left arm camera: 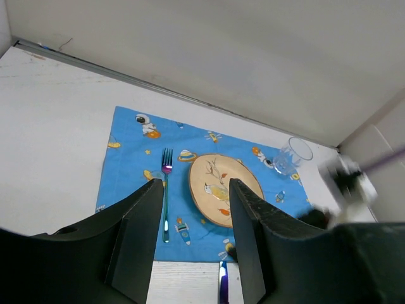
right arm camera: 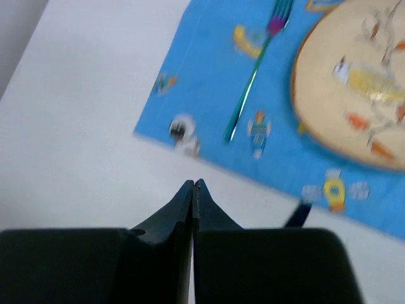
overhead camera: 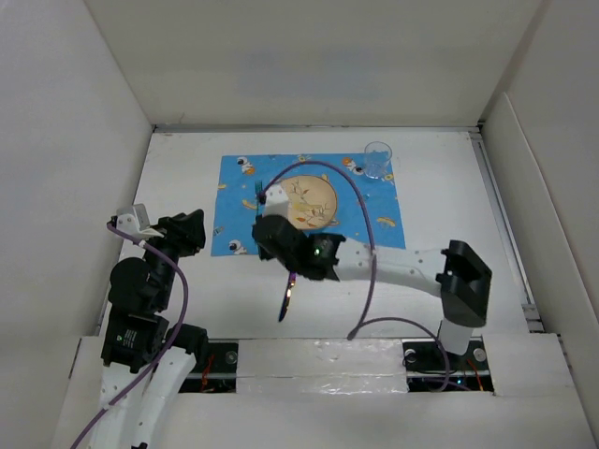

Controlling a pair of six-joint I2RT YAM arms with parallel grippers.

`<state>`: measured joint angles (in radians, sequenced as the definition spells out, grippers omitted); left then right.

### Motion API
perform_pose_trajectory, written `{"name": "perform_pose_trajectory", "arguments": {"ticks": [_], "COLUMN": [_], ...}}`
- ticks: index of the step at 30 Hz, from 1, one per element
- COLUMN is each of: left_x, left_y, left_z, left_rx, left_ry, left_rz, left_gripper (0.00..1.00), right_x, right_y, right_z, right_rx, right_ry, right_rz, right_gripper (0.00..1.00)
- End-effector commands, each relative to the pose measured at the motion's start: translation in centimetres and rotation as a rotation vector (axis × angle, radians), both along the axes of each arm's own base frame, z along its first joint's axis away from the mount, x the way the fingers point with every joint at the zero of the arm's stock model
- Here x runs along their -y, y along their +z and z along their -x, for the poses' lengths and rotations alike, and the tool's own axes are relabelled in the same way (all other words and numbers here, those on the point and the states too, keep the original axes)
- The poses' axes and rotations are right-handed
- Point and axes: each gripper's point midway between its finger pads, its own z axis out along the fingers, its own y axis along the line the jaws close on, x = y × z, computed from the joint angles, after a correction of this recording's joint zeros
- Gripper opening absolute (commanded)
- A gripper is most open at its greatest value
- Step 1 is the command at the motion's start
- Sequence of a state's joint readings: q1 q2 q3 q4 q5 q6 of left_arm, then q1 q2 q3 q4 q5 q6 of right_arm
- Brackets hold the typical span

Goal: Set the dinner table for one person

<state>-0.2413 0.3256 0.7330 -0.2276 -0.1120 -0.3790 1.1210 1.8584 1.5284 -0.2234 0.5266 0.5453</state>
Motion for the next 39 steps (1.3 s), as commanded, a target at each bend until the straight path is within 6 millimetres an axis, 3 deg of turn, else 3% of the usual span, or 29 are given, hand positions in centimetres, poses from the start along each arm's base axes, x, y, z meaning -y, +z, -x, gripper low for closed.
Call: {"name": "perform_pose_trajectory", "arguments": {"ticks": [1, 2, 3, 6, 10, 13, 24, 29, 32, 34, 39], "left_x": [0.5, 0.6, 0.6, 0.8, 1.4, 1.2, 1.2, 1.3, 1.4, 1.4, 1.6], "left_y": [1.4, 1.3, 1.3, 1.4, 1.2, 1.1, 1.1, 1.0, 0.9, 0.8, 0.9], "left_z": [-0.1, -0.1, -0.1, -0.1, -0.4, -0.5, -0.5, -0.4, -0.5, -0.6, -0.6], "left_rx": [0.050, 0.047, 0.047, 0.052, 0.039, 0.034, 0.036, 0.037, 0.031, 0.024, 0.028], "left_ry": [-0.026, -0.027, -0.029, -0.041, -0.067, -0.059, -0.061, -0.062, -0.068, -0.068, -0.079], "left_rz": [0.013, 0.012, 0.012, 0.014, 0.007, 0.007, 0.004, 0.002, 0.001, 0.001, 0.001], "left_gripper": [0.43, 0.43, 0.43, 0.43, 0.43, 0.42, 0.42, 0.42, 0.42, 0.42, 0.42], "right_x": [2.4, 3.2, 4.5, 6.1, 5.8, 5.5, 5.5, 5.4, 6.4, 8.3, 9.8], "right_y": [-3.7, -5.6, -6.9, -9.2, -11.8, -12.4, -15.7, -17.1, -17.5, -18.6, -18.8], "right_z": [5.2, 7.4, 8.6, 11.6, 13.0, 12.9, 9.5, 9.5, 10.0, 11.0, 13.0], "right_rx": [0.007, -0.011, -0.045, -0.094, -0.138, -0.147, -0.213, -0.245, -0.260, -0.281, -0.288], "right_ry": [-0.013, -0.001, -0.004, -0.041, -0.043, -0.055, -0.100, -0.112, -0.122, -0.130, -0.108], "right_rz": [0.107, 0.152, 0.215, 0.289, 0.318, 0.316, 0.249, 0.262, 0.259, 0.281, 0.307], "right_gripper": [0.08, 0.17, 0.36, 0.49, 0.50, 0.50, 0.45, 0.40, 0.37, 0.32, 0.27]}}
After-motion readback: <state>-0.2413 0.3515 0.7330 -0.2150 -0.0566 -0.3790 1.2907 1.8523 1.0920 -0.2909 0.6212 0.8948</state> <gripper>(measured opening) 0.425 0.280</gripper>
